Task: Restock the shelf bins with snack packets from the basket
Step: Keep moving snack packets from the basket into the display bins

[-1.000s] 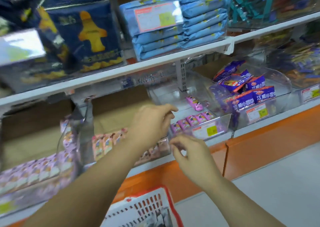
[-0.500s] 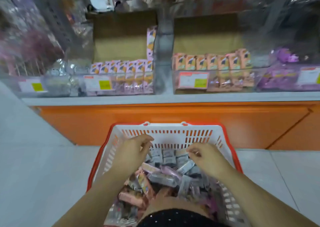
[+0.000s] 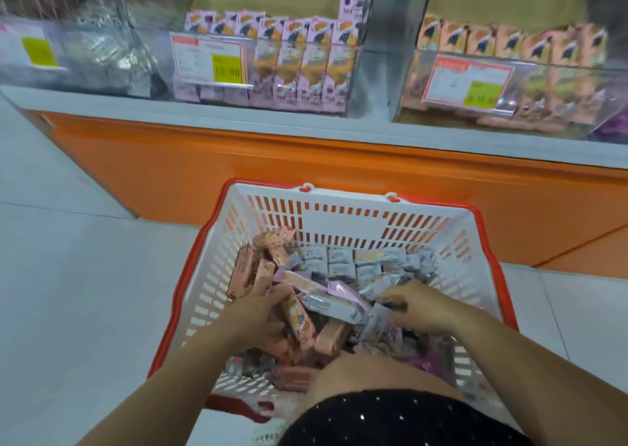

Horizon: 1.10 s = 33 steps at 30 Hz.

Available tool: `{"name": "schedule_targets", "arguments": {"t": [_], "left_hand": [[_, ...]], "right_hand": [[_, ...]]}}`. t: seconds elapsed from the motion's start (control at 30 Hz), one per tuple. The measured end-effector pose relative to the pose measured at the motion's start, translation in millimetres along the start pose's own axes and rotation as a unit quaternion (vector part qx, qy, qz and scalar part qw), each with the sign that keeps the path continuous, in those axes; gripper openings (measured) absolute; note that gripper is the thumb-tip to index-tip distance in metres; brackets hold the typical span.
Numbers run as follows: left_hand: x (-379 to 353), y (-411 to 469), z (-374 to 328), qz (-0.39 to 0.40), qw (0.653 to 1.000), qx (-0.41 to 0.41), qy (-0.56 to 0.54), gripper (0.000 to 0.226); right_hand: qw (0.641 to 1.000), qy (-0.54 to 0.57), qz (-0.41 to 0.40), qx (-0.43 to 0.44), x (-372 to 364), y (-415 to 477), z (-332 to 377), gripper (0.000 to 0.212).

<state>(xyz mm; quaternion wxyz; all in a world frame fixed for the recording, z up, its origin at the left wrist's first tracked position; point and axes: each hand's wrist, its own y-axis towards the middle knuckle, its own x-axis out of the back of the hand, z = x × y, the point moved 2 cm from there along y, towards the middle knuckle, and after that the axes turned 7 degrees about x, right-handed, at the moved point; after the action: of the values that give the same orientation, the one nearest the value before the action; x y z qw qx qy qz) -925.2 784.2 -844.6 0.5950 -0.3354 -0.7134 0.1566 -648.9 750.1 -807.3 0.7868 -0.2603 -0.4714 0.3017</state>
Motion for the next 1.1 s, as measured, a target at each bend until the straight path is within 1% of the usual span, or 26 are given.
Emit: {"name": "schedule_targets", "arguments": {"t": [0.03, 0.07, 0.1, 0.13, 0.17, 0.2, 0.27, 0.33, 0.37, 0.4, 0.43, 0.47, 0.5, 0.53, 0.57, 0.63, 0.73, 0.8, 0.87, 0.9, 1.03, 1.07, 1.1], "left_hand": [[-1, 3, 0, 0.001, 1.000, -0.001, 0.001, 0.067], [-2, 6, 0, 0.003, 1.000, 0.000, 0.001, 0.067], [-4, 9, -1, 0.006, 1.000, 0.001, 0.002, 0.067], [-5, 11, -1, 0.009, 1.000, 0.003, 0.007, 0.067], [-5, 13, -2, 0.013, 1.000, 0.005, 0.012, 0.067], [-6, 14, -2, 0.017, 1.000, 0.007, 0.017, 0.067], [-6, 16, -4, 0.025, 0.999, 0.014, 0.023, 0.067], [-6, 16, -6, 0.031, 0.999, 0.022, 0.024, 0.067], [-6, 17, -6, 0.034, 0.999, 0.025, 0.024, 0.067], [-4, 17, -7, 0.039, 0.998, 0.029, 0.027, 0.066], [-2, 16, -8, 0.043, 0.998, 0.032, 0.026, 0.063], [2, 14, -11, 0.041, 0.998, 0.032, 0.024, 0.059], [9, 10, -16, 0.030, 0.999, 0.029, 0.022, 0.054], [19, 4, -22, 0.010, 0.999, 0.021, 0.022, 0.049], [30, -3, -30, -0.017, 1.000, 0.008, 0.013, 0.045], [56, -21, -45, -0.067, 0.995, -0.032, -0.070, 0.040], [96, -54, -60, -0.109, 0.960, -0.069, -0.250, 0.037], [117, -77, -66, -0.109, 0.929, -0.074, -0.347, 0.034], [132, -99, -68, -0.089, 0.881, -0.080, -0.458, 0.030], [139, -110, -67, -0.080, 0.856, -0.083, -0.504, 0.032], [161, -144, -52, -0.073, 0.763, -0.101, -0.634, 0.040], [167, -152, -48, -0.074, 0.749, -0.110, -0.650, 0.043], [173, -158, -43, -0.077, 0.743, -0.119, -0.654, 0.045]], "right_hand": [[1.000, 0.012, 0.007, 0.001, 0, 2, -2, 0.045], [1.000, 0.020, -0.003, 0.008, -2, 6, -4, 0.038], [1.000, 0.010, -0.011, 0.008, -5, 11, -5, 0.018], [1.000, -0.001, -0.023, 0.009, -7, 14, -3, 0.009], [1.000, -0.002, -0.031, 0.006, -10, 18, -4, 0.029], [0.999, -0.001, -0.039, 0.013, -12, 20, -1, 0.038], [0.998, 0.014, -0.047, 0.037, -12, 19, 3, 0.044], [0.997, 0.032, -0.056, 0.042, -6, 16, 6, 0.042], [0.996, 0.049, -0.067, 0.043, 2, 11, 9, 0.033], [0.994, 0.061, -0.081, 0.042, 10, 5, 13, 0.017], [0.991, 0.082, -0.098, 0.048, 19, -2, 15, 0.008], [0.987, 0.093, -0.118, 0.048, 30, -10, 17, 0.028], [0.984, 0.100, -0.139, 0.057, 41, -18, 19, 0.037], [0.979, 0.108, -0.160, 0.073, 52, -26, 22, 0.038], [0.971, 0.122, -0.182, 0.098, 63, -35, 27, 0.034], [0.953, 0.156, -0.214, 0.146, 81, -55, 40, 0.022], [0.937, 0.141, -0.242, 0.208, 101, -85, 71, 0.017], [0.927, 0.123, -0.255, 0.248, 109, -104, 96, 0.017], [0.918, 0.104, -0.259, 0.280, 113, -121, 120, 0.023], [0.915, 0.096, -0.262, 0.291, 115, -128, 130, 0.027], [0.896, 0.038, -0.295, 0.330, 126, -159, 165, 0.037], [0.889, 0.020, -0.306, 0.340, 129, -165, 174, 0.041], [0.882, 0.000, -0.316, 0.349, 131, -169, 183, 0.044]]}}
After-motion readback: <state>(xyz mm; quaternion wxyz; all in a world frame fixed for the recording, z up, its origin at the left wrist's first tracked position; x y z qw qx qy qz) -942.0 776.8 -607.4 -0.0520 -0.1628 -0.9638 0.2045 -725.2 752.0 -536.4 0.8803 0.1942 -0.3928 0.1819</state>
